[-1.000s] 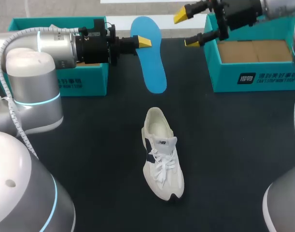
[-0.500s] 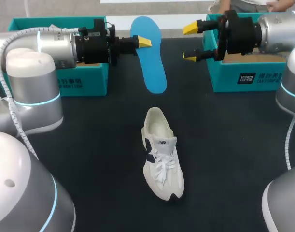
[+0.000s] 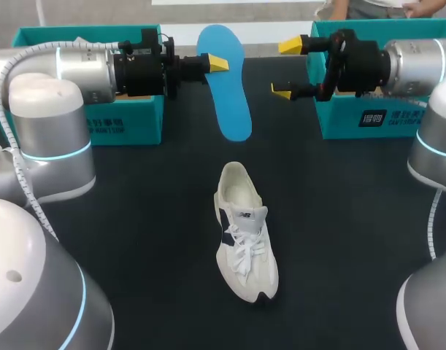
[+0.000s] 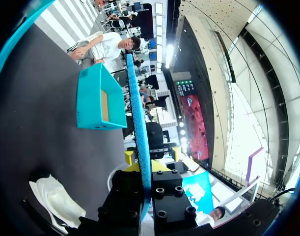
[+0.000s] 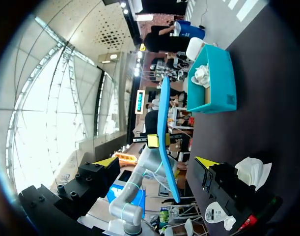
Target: Take the shoe out of the shoebox, open the shoe tongue, remove and reinsert the insole, then place the shoe into the shoebox
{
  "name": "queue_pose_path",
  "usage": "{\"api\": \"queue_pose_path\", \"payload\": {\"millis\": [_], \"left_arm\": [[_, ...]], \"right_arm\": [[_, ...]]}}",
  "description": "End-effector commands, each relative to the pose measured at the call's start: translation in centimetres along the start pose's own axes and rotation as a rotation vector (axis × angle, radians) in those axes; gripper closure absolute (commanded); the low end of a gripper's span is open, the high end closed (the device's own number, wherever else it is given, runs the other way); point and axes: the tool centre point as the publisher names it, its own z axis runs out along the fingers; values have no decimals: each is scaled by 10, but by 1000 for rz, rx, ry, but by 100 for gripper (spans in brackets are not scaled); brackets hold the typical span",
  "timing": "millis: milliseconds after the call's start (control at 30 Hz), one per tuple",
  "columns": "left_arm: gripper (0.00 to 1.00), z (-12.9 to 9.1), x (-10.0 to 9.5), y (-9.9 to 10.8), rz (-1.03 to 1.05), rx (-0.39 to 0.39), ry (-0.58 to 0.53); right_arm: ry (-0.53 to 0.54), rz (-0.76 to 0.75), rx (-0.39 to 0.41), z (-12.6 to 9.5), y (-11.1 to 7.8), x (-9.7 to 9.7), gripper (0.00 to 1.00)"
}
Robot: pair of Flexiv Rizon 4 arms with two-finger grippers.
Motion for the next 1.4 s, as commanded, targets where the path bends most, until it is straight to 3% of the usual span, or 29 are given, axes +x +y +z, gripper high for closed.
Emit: {"api": "queue_pose_path", "payload": {"millis": [33,100,167,300,367,500,633,1133,1200,1400], "left_arm": [[100,0,-1,0,0,-2,-1],[100,0,-1,-1,68,-7,3],[100,1,-1,-2,252,-22,-67],[100,0,-3,-6,563,58,-144],[100,-1,-2,-5,676,70,-70],[100,3,8,-1,832,21,-20],[100,7,18,0,826,-8,54],[100,7,18,0,826,-8,54],[100,6,15,-2,1011,-42,19],[100,-1,14,-6,1508,6,-125]], "right_arm": [[-3,1,0,2,1,1,0],[-3,1,0,2,1,1,0],[-3,1,0,2,1,1,0],[-3,1,0,2,1,1,0],[-3,1,0,2,1,1,0],[-3,1,0,2,1,1,0],[-3,1,0,2,1,1,0],[-3,1,0,2,1,1,0],[-3,1,0,2,1,1,0],[-3,1,0,2,1,1,0]]}}
